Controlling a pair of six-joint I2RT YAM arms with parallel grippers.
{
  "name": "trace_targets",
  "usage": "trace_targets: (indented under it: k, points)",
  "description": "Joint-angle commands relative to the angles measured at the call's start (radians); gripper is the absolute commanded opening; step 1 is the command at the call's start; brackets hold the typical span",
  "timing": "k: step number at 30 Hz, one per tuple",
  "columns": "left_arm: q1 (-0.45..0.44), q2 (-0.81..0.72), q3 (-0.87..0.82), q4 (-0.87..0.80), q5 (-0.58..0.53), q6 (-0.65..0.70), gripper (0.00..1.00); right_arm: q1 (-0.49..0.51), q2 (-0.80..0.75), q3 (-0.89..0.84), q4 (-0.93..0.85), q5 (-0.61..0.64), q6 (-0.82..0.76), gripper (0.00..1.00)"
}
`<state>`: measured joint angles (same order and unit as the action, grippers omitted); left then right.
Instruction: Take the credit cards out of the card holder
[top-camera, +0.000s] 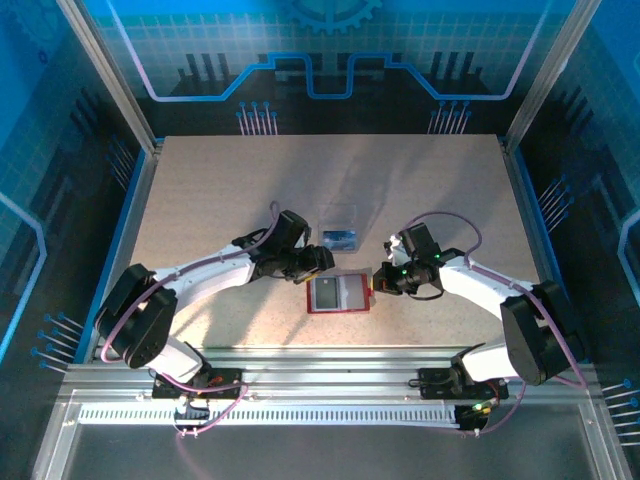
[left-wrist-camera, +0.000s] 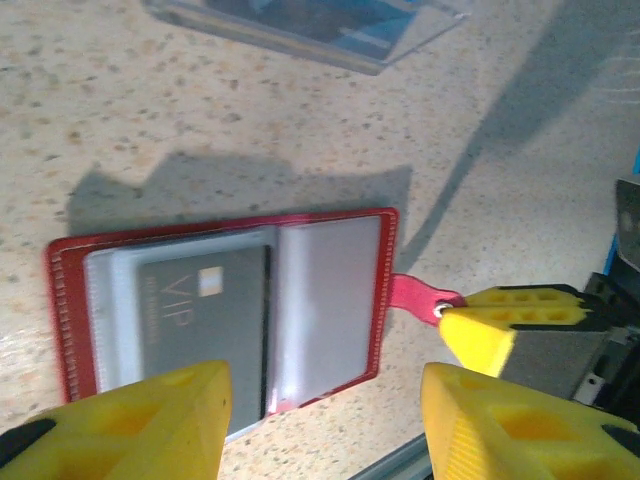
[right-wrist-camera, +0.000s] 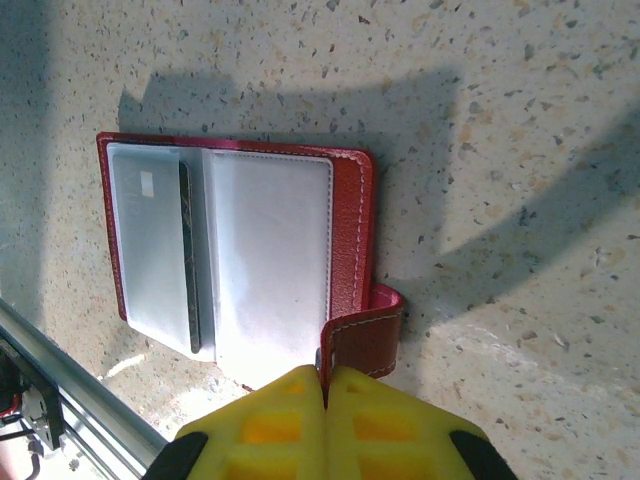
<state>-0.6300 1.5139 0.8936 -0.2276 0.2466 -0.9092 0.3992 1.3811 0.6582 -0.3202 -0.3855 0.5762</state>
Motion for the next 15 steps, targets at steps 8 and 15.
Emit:
trace_targets:
  k: [8, 15]
  points:
    - [0.005, -0.005, -0.046, -0.028, 0.015, 0.033, 0.52, 0.016, -0.036, 0.014, -0.042, 0.019, 0.014, 0.03]
    - [0.006, 0.006, -0.041, -0.030, 0.020, 0.041, 0.51, 0.020, -0.030, 0.015, -0.049, 0.023, 0.017, 0.06]
